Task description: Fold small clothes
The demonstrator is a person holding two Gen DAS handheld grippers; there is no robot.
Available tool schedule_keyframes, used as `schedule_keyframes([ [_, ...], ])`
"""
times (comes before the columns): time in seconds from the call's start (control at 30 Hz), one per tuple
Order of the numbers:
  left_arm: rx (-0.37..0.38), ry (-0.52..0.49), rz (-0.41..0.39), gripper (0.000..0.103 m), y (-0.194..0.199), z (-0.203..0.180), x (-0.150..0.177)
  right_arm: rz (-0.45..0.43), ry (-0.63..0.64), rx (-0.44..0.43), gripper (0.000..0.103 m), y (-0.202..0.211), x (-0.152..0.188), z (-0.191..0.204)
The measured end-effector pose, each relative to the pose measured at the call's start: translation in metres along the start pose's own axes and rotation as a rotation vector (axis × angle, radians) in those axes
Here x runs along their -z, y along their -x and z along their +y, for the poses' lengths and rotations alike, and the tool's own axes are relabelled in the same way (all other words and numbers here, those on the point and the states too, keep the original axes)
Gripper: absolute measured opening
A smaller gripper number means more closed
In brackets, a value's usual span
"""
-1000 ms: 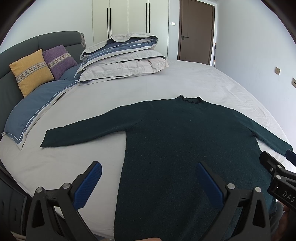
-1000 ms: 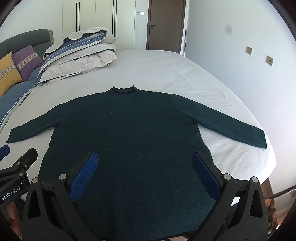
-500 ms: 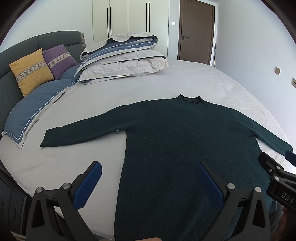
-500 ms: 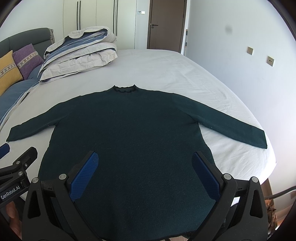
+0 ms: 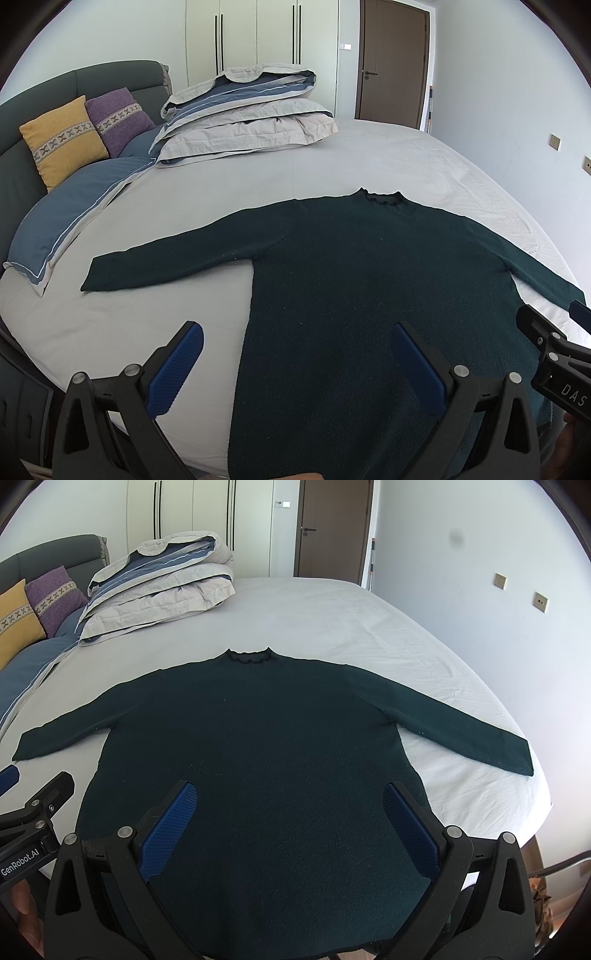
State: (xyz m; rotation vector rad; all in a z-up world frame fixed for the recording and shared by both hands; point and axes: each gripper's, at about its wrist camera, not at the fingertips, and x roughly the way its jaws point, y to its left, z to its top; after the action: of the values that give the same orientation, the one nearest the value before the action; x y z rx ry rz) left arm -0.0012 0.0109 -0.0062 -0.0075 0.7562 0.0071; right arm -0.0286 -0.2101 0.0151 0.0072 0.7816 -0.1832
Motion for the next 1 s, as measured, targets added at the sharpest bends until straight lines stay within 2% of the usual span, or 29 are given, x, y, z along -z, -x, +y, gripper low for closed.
schedule_keyframes([
  [0.4, 0.016, 0.011, -0.008, 0.103, 0.000, 0.000, 0.003, 0.003, -0.006, 0.002, 0.103, -0.003, 0.002, -0.002],
  [0.57, 0.059, 0.031, -0.013, 0.103, -0.007, -0.001, 0.006, 0.001, -0.097, -0.027, 0.103, -0.014, -0.005, -0.034],
  [0.7, 0.090, 0.041, 0.037, 0.103, -0.026, -0.001, 0.005, -0.004, -0.254, -0.060, 0.103, -0.032, -0.015, -0.104],
  [0.83, 0.168, 0.080, 0.120, 0.103, -0.052, -0.002, 0.004, -0.002, -0.503, -0.046, 0.103, -0.062, -0.013, -0.216],
  [0.9, 0.214, 0.104, 0.129, 0.103, -0.060, -0.002, 0.002, -0.009, -0.631, -0.011, 0.102, -0.075, -0.002, -0.277],
  [1.0, 0.248, 0.099, 0.092, 0.103, -0.069, -0.010, -0.002, -0.016, -0.797, 0.042, 0.099, -0.093, 0.023, -0.356],
])
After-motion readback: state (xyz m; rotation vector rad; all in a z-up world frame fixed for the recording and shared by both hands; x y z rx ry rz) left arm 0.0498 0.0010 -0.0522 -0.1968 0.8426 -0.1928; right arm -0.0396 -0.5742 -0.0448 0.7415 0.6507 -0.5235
